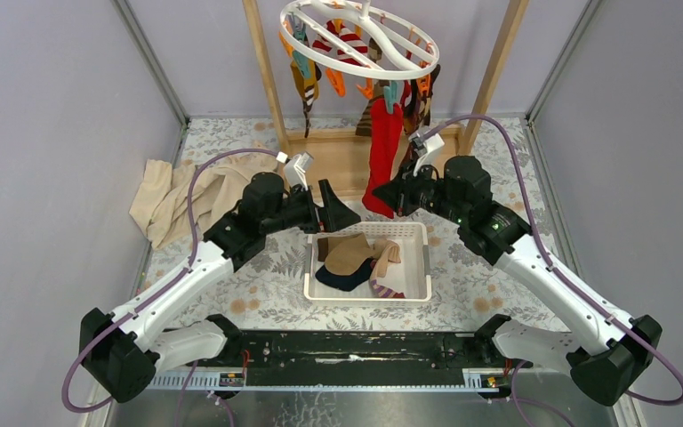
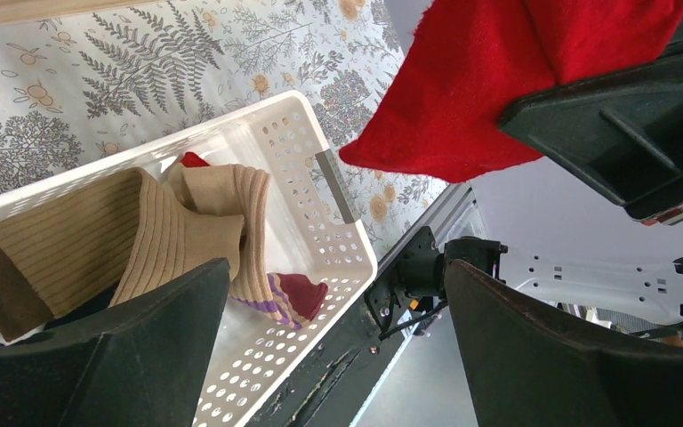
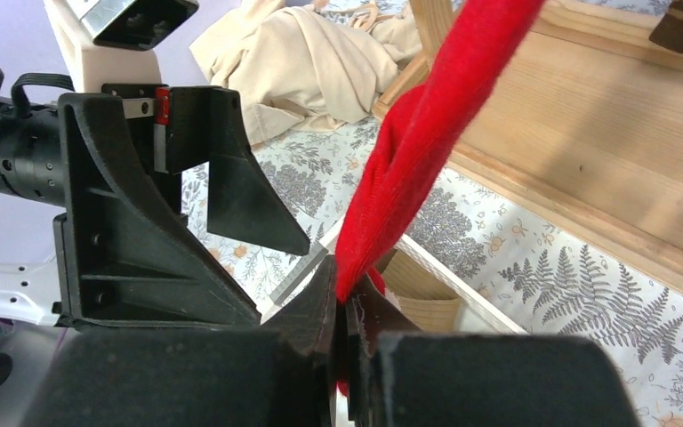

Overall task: Remove the socks clipped to the hanger
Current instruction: Remove the sock from the hanger.

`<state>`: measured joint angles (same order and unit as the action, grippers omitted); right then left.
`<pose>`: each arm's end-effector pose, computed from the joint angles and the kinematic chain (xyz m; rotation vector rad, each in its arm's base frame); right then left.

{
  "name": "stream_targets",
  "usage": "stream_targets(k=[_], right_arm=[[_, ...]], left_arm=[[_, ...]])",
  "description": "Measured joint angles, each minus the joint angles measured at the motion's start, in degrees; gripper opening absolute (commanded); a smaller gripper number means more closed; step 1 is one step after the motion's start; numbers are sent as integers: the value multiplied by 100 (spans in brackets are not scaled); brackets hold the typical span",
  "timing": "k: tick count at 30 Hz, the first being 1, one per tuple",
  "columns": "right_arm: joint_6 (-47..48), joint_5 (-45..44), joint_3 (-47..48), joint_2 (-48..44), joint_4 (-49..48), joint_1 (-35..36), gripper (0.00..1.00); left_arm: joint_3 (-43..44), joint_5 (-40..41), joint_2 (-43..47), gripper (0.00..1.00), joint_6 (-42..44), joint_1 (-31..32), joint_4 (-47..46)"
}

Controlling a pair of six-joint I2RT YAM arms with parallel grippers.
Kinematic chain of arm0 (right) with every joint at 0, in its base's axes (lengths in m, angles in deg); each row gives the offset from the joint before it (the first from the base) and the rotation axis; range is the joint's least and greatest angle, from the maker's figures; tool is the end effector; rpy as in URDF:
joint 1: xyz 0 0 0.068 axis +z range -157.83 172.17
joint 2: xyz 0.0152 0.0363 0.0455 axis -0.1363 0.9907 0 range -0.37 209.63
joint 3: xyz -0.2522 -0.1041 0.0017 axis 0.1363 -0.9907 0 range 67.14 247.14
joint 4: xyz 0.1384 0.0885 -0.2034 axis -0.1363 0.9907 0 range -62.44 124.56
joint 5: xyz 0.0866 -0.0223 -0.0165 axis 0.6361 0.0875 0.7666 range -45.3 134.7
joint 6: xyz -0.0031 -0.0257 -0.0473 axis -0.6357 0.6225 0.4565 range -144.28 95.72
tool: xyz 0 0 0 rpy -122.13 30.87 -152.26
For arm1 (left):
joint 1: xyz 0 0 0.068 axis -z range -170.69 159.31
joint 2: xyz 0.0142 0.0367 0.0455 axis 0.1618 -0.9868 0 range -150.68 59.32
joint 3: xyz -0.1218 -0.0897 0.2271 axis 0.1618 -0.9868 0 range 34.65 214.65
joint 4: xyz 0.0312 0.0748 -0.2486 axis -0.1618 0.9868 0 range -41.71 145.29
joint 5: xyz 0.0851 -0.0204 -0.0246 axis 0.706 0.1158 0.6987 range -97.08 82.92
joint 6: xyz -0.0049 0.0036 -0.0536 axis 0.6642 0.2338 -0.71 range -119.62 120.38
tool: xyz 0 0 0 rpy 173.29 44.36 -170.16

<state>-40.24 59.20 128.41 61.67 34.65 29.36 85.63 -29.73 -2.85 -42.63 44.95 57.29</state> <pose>0.1933 0.1580 0.3886 -0.5213 1.7109 0.8953 0.1943 -0.1563 0.3215 0.1580 2.1158 -1.2546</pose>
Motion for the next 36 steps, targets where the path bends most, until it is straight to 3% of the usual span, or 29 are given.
stream_targets(k=[8,14,22,30,36], right_arm=[[-74,-457,-260,-203,-24,-28,0],[-317,-426,-577,-481,-271,-367,0],[-789,125,-874,-343,-885,-1012,0],[-933,625,-649,433,-1172,-1226,0],[-1244,1270,-481,675,-1517,-1235,0]], left_arm=[[356,160,-308,99,-162,0,79],[811,820,-133,99,-306,31,114],[1506,1366,-111,99,-313,39,164],[1703,1545,-365,99,-267,74,225],[1178,1154,-525,99,-310,98,-245]])
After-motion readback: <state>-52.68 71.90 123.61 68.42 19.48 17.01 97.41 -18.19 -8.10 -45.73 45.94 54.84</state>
